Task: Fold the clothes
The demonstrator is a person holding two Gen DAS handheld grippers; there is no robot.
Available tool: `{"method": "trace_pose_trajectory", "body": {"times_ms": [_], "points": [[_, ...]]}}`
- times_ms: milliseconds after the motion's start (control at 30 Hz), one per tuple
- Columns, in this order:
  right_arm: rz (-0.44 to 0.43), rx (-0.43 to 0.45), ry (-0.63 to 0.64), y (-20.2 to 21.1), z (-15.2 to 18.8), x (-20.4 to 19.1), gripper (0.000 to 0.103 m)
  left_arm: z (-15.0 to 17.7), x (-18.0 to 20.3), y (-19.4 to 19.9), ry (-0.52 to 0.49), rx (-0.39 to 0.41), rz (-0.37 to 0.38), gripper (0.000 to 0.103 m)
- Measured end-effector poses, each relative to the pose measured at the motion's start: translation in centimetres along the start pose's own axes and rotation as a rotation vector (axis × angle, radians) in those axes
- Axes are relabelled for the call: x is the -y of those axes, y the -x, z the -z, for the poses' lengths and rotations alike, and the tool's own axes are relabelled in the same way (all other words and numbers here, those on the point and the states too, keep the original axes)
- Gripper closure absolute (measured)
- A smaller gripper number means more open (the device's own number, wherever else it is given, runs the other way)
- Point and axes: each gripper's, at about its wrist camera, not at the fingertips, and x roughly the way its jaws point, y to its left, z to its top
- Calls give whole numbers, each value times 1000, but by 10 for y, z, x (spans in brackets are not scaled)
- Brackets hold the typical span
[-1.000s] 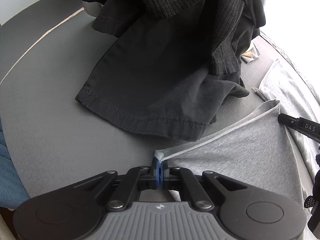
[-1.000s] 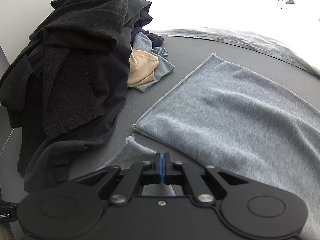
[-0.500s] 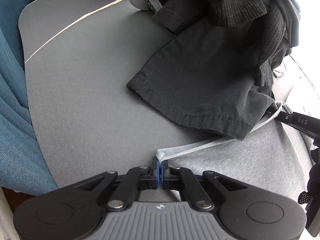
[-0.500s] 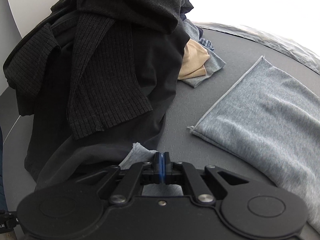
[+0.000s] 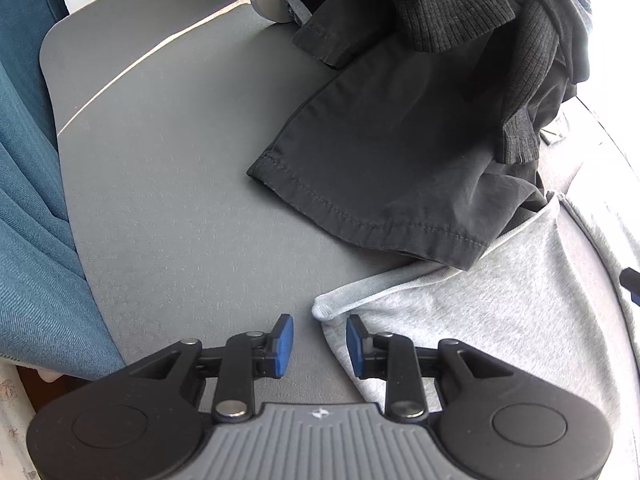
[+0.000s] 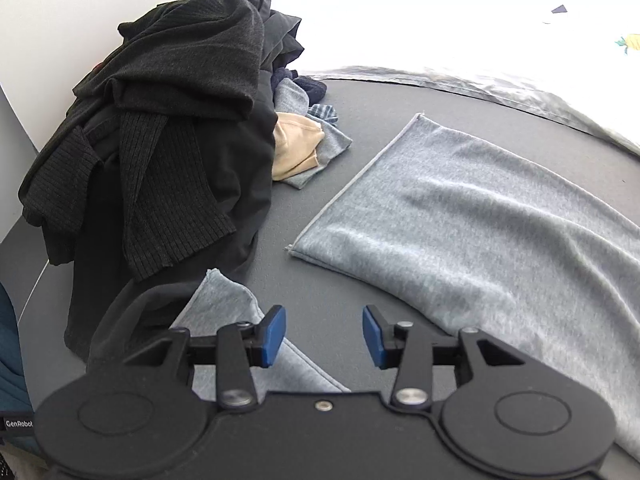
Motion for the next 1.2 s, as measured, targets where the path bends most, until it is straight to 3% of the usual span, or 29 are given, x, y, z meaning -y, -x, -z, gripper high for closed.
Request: {"method": "trace_pose_trajectory", "body": {"times_ms": [200,367,500,633,733,1000,1200], "points": [[150,26,-194,77,67,87,59,27,23,28,-85,60,-15,67],[280,66,-388,144,138,163,59,64,72,46,-198,74,57,61],[349,73,-500,186,186,209,59,117,132,52,-321,36,119,58],[398,75,-527,230,223,245,59,177,192,59,-474,-45,162,58],[431,81,-545,266,250,274,59,220,231,70,-573,-64,181,53],[520,169,-617,343,293,362,59,285,306,85,-623,-67,191,52],[579,229,-674,380,305,434,59,308,348,87,-592,-59,170,52]]}}
